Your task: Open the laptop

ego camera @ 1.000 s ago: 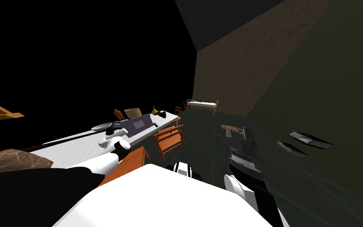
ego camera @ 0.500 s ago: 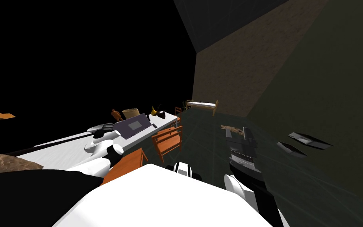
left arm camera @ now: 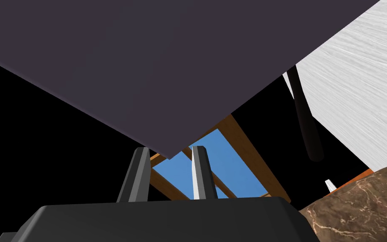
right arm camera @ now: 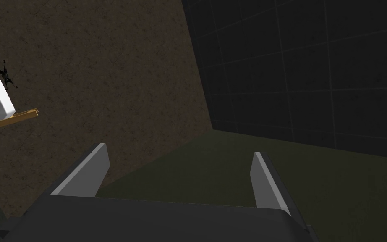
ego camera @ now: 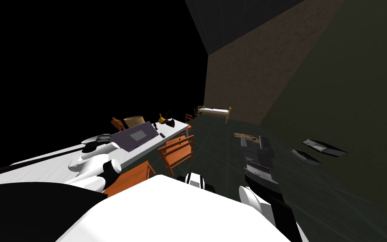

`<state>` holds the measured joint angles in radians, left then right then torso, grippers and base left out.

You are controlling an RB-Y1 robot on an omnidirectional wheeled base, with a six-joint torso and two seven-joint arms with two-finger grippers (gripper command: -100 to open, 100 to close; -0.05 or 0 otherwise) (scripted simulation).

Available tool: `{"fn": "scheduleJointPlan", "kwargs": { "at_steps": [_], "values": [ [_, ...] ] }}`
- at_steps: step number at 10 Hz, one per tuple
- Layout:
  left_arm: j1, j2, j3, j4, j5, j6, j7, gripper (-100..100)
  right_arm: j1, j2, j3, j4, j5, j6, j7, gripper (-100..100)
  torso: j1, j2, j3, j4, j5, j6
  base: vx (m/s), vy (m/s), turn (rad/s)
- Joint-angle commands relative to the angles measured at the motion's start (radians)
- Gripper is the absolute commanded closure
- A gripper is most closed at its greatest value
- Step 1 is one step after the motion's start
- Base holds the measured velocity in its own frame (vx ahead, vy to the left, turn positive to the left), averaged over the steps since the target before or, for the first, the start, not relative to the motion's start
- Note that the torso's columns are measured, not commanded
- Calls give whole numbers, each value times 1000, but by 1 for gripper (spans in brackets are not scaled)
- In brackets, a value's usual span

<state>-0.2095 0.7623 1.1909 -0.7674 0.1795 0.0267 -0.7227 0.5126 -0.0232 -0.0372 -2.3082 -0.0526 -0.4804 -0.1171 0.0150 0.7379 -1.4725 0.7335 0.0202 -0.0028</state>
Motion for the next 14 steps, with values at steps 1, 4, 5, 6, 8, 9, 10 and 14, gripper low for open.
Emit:
{"fn": "scheduleJointPlan", "kwargs": {
  "at_steps": [1, 4, 5, 6, 8, 9, 10, 14],
  "values": [
    [80, 20, -31, -22, 79, 66, 18, 100, 0, 0, 0, 0, 0, 0, 0, 0, 1, -4, -3, 1, -5, 4, 93, -12, -55],
    [137, 20, -31, -22, 121, 76, 18, 100, 0, 0, 0, 0, 0, 0, 0, 0, 0, 0, 0, 1, -3, 0, 29, 0, -8],
    [170, 59, -64, -50, 164, 118, 39, 100, 0, 0, 0, 0, 0, 0, 0, 0, 3, 2, 1, 2, -1, -1, 75, -13, -90],
    [202, 59, -64, -50, 195, 132, 39, 100, 0, 0, 0, 0, 0, 0, 0, 0, 2, -3, -3, 2, -6, 3, 96, -6, -56],
    [256, 59, -64, -50, 240, 132, 39, 100, 0, 0, 0, 0, 0, 0, 0, 0, 2, -5, -4, 1, -6, 3, 37, 0, -17],
    [290, 99, -97, -79, 282, 174, 60, 100, 0, 0, 0, 0, 0, 0, 0, 0, 2, -1, -1, 2, -4, 1, 86, -3, -82],
    [324, 99, -97, -79, 316, 188, 60, 100, 0, 0, 0, 0, 0, 0, 0, 0, 0, -4, -3, 2, -8, 5, 95, 9, -61],
    [418, 139, -130, -107, 412, 228, 81, 100, 0, 0, 0, 0, 0, 0, 0, 0, -2, 4, 2, 4, -4, -2, 41, 7, -34]
  ]
}}
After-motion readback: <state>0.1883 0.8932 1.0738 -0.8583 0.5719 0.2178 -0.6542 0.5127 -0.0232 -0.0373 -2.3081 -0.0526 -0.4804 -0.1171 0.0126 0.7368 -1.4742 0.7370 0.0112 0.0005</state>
